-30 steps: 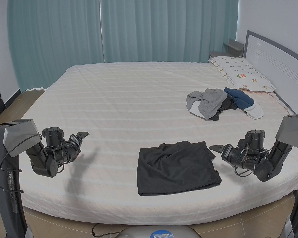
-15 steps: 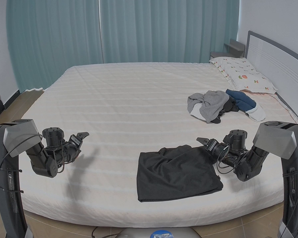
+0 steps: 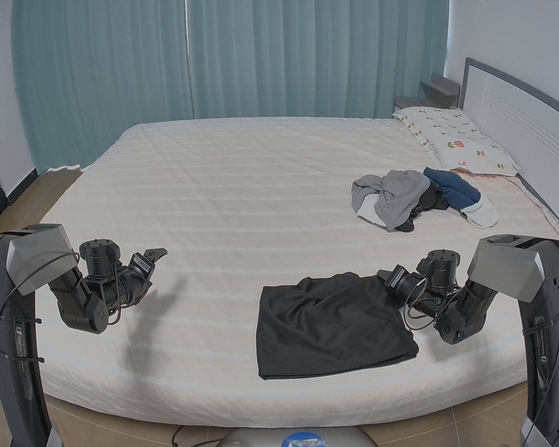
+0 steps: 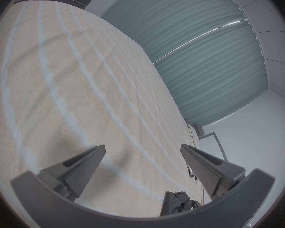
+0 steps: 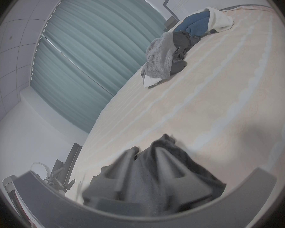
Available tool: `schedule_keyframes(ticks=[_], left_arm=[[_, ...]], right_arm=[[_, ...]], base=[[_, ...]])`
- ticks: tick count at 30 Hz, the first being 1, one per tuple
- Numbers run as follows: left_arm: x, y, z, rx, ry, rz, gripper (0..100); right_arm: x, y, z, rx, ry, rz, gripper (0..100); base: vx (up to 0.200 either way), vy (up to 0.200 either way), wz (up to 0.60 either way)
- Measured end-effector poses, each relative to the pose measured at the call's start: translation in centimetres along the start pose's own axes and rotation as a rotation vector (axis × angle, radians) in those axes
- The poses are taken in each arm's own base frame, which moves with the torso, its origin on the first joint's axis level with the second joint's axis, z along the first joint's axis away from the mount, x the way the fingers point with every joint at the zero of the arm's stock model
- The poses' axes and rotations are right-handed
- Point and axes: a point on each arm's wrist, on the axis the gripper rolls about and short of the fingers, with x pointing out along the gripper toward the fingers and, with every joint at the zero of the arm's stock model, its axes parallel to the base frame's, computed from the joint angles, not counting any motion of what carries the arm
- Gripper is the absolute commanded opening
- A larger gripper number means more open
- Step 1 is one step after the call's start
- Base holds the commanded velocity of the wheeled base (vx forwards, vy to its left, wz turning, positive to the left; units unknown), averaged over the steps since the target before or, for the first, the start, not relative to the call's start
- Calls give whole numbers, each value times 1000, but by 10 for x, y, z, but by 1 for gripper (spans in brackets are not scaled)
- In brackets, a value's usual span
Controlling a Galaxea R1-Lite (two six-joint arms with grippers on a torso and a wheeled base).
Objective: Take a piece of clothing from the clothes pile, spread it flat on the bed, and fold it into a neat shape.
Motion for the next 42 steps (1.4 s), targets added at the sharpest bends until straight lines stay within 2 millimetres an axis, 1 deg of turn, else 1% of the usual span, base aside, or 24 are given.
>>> schedule_keyframes(ticks=[21, 30, 31, 37, 42], left_arm=[[0, 0, 0, 1, 0, 0, 100], [0, 0, 0, 1, 0, 0, 100], [0, 0, 0, 1, 0, 0, 100], [0, 0, 0, 2, -1, 0, 100], [0, 0, 0, 2, -7, 3, 100]], right_arm=[[-1, -25, 21, 26, -70, -53, 0], [-1, -29, 19, 29, -60, -71, 0], [-1, -30, 19, 29, -58, -73, 100], [-6, -30, 18, 28, -53, -73, 100], [-24, -26, 15, 22, 5, -65, 100]], base=[[0, 0, 0], [0, 0, 0], [0, 0, 0], [0, 0, 0], [0, 0, 0]])
